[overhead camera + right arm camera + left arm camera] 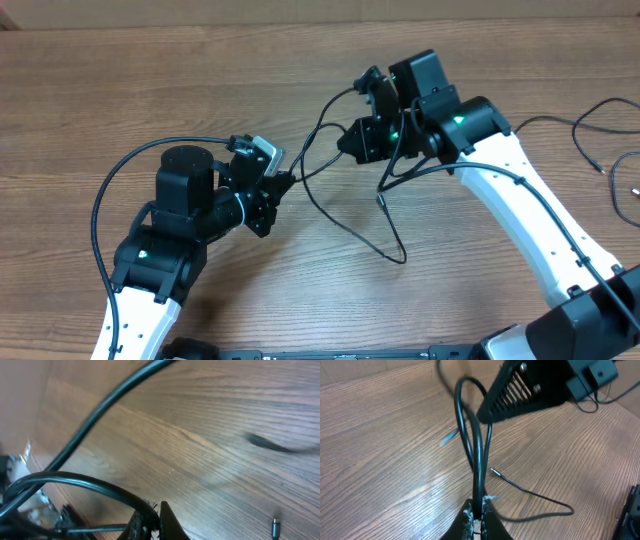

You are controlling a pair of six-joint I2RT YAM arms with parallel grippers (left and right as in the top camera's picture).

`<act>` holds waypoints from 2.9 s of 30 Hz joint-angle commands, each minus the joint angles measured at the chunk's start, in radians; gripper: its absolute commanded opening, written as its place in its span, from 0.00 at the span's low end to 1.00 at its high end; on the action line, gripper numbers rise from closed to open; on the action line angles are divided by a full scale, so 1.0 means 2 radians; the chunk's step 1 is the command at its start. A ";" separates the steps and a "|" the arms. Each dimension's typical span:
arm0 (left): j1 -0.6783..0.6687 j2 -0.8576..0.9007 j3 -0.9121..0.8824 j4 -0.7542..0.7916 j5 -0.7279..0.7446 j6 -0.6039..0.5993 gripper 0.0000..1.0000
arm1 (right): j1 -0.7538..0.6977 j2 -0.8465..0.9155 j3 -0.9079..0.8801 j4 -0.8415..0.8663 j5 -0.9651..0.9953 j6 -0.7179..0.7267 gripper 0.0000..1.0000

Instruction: Untangle cables

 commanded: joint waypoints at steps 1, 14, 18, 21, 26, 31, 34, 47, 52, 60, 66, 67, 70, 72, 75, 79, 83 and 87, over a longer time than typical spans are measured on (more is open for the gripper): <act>0.002 0.000 -0.003 -0.001 0.006 0.004 0.04 | -0.021 -0.002 0.007 0.009 0.021 0.042 0.04; 0.002 0.000 -0.003 -0.037 -0.008 0.010 0.04 | -0.090 -0.002 0.007 0.063 0.023 0.100 0.04; 0.002 -0.005 -0.003 -0.024 0.038 0.023 0.04 | -0.126 -0.002 0.007 0.071 0.025 0.097 0.04; 0.002 -0.005 -0.003 -0.004 0.051 0.023 0.05 | -0.134 -0.002 0.007 0.060 -0.014 0.050 0.04; 0.002 -0.005 -0.003 0.017 0.078 0.023 0.04 | -0.130 -0.002 0.007 0.009 -0.080 -0.033 0.26; 0.002 -0.005 -0.003 0.017 0.088 0.023 0.04 | -0.123 -0.002 0.007 -0.032 -0.130 -0.070 0.45; 0.002 -0.005 -0.003 0.019 0.101 0.023 0.04 | -0.112 -0.002 0.007 -0.033 -0.130 -0.091 0.46; 0.002 -0.005 -0.002 0.069 0.183 -0.060 0.04 | -0.030 -0.001 0.007 -0.013 -0.117 -0.272 0.36; 0.002 -0.008 0.001 0.100 0.150 -0.110 0.04 | -0.021 -0.001 0.007 -0.031 -0.166 -0.384 0.35; 0.002 -0.011 0.013 0.087 0.150 -0.110 0.06 | -0.022 -0.001 -0.003 -0.032 -0.062 -0.293 0.51; 0.002 -0.011 0.013 -0.008 0.071 -0.100 0.05 | -0.022 -0.001 -0.017 -0.015 0.010 -0.193 0.50; 0.002 -0.011 0.013 -0.030 0.043 -0.105 0.05 | -0.022 -0.001 -0.017 -0.008 0.010 -0.180 0.50; 0.002 -0.011 0.010 -0.095 -0.019 -0.122 0.05 | -0.022 -0.001 -0.017 0.004 0.010 -0.156 0.50; 0.002 -0.011 0.006 -0.124 -0.028 -0.122 0.05 | -0.022 -0.001 -0.017 0.005 0.008 -0.149 0.51; 0.002 -0.011 0.004 -0.143 -0.030 -0.122 0.05 | -0.022 -0.001 -0.017 -0.008 -0.014 -0.150 0.59; 0.002 -0.013 0.004 -0.140 -0.037 -0.153 0.04 | -0.016 -0.001 -0.021 -0.041 -0.021 -0.189 0.59; 0.002 -0.014 0.004 -0.179 -0.106 -0.228 0.05 | 0.000 -0.001 -0.061 -0.045 -0.036 -0.257 0.59; 0.001 -0.021 0.002 -0.204 -0.125 -0.237 0.05 | 0.017 -0.001 -0.129 0.006 -0.057 -0.288 0.60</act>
